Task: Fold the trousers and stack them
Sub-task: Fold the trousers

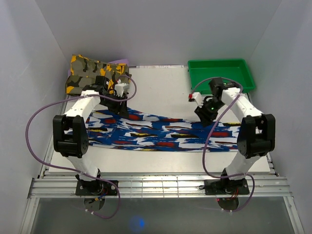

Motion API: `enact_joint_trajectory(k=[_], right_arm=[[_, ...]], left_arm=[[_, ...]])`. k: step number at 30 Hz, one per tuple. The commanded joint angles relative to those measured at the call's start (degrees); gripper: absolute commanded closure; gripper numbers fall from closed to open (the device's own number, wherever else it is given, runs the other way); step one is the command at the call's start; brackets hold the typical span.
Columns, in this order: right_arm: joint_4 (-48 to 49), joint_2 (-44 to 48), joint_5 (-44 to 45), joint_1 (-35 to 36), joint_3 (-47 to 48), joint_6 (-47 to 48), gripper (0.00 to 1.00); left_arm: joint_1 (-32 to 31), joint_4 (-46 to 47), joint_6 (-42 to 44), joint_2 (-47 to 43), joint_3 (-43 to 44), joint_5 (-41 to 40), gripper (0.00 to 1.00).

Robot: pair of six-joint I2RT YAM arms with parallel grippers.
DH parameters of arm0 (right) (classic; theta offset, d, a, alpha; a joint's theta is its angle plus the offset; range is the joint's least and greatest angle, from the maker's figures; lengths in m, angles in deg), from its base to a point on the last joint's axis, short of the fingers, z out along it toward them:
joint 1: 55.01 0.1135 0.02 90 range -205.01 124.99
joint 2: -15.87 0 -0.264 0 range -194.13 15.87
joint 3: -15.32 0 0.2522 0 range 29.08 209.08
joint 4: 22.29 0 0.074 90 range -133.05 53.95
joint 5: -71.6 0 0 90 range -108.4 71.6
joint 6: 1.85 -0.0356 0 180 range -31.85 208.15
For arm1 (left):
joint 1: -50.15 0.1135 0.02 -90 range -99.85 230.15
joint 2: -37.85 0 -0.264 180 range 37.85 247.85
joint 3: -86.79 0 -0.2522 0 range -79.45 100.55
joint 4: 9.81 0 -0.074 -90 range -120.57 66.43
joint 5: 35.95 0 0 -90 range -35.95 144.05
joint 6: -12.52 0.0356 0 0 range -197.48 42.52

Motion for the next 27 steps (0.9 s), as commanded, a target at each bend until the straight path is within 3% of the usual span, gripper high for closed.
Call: enact_joint_trajectory(k=[1,5,13,19,27], right_arm=[[-1.9,7.4,-6.4,7.0,-5.0,2.3,0.53],[5.4,12.3,-2.0,14.0,-16.6,3.0,0.57],[15.3,17.3,7.8,14.9,-28.6,4.0,0.65],[20.3,18.7,11.2,15.5,-32.9,4.2,0.63],[24.9,17.6,13.8,16.9,-35.4,3.8,0.63]], left_arm=[[-2.7,0.3,7.2,-4.1,-5.7,9.5,0.49],[-6.2,0.4,13.6,-6.2,-10.5,5.8,0.51],[-6.3,2.0,8.4,-1.5,-13.8,-2.4,0.49],[-6.0,3.0,3.8,0.3,-14.1,-4.5,0.37],[-3.0,2.0,-1.4,0.6,-12.7,-4.8,0.31]])
